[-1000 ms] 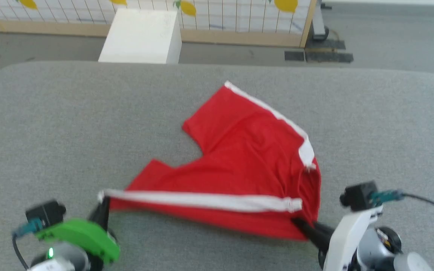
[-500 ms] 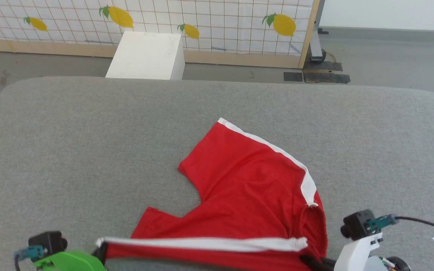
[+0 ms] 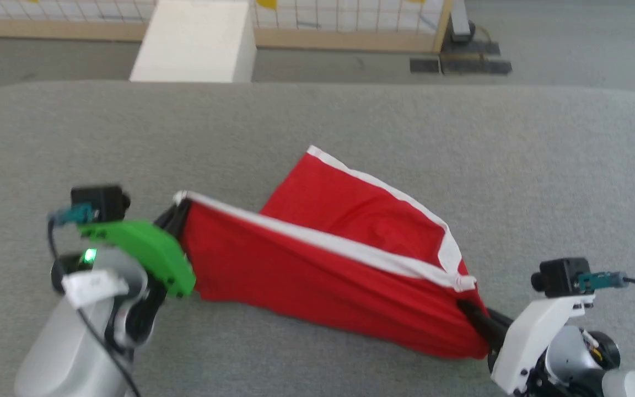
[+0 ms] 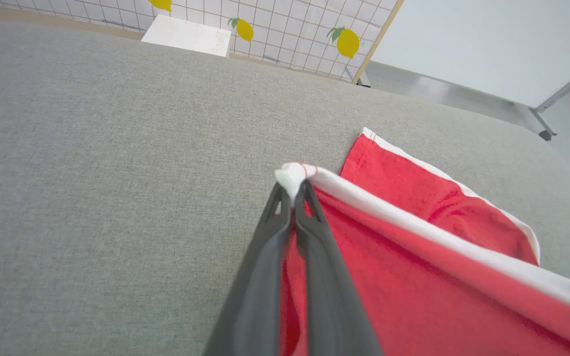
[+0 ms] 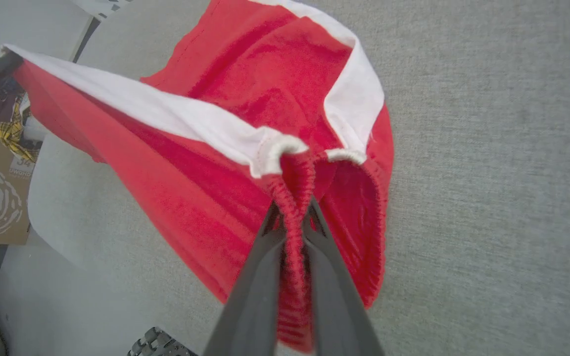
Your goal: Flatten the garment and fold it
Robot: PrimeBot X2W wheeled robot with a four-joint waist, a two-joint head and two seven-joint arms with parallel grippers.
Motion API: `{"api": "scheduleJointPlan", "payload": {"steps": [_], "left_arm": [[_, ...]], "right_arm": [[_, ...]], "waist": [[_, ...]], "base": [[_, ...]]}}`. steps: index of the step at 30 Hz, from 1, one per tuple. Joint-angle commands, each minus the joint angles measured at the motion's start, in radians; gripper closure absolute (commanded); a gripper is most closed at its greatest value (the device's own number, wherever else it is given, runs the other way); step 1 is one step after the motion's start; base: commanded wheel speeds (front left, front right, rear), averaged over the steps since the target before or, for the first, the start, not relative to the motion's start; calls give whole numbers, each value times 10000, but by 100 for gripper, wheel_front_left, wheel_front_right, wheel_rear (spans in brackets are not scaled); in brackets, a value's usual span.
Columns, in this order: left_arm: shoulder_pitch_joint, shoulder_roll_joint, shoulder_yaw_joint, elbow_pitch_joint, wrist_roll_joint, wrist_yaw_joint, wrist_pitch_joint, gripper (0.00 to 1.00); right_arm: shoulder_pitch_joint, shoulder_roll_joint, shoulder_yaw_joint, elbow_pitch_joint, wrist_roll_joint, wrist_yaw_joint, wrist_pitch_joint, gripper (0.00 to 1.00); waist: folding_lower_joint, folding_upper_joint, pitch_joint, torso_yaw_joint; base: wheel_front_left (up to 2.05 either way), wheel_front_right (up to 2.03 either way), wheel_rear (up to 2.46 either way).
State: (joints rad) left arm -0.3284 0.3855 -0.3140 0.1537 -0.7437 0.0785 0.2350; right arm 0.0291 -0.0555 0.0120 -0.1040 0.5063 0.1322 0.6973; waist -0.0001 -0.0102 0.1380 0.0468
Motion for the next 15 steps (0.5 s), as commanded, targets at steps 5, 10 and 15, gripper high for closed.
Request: {"api": "scheduleJointPlan", "payload": {"steps": [5, 10, 15], "left_arm": [[-2531, -263, -597, 2077, 610, -928, -50, 100], [-3810, -398, -962, 3214, 926, -1345, -15, 100], [-4663, -463, -1287, 3933, 1145, -1609, 56, 100]], "right_arm": [[-585, 47, -73, 330, 47, -15, -280, 100], [-762, 50, 364, 537, 136, -15, -564, 100], [-934, 51, 663, 775, 265, -15, -858, 100]], "waist": [[1, 102, 1538, -973], [1, 102, 2071, -1411], [1, 102, 2438, -1792]], "base": [[0, 0, 0], [0, 0, 0], [0, 0, 0]]}}
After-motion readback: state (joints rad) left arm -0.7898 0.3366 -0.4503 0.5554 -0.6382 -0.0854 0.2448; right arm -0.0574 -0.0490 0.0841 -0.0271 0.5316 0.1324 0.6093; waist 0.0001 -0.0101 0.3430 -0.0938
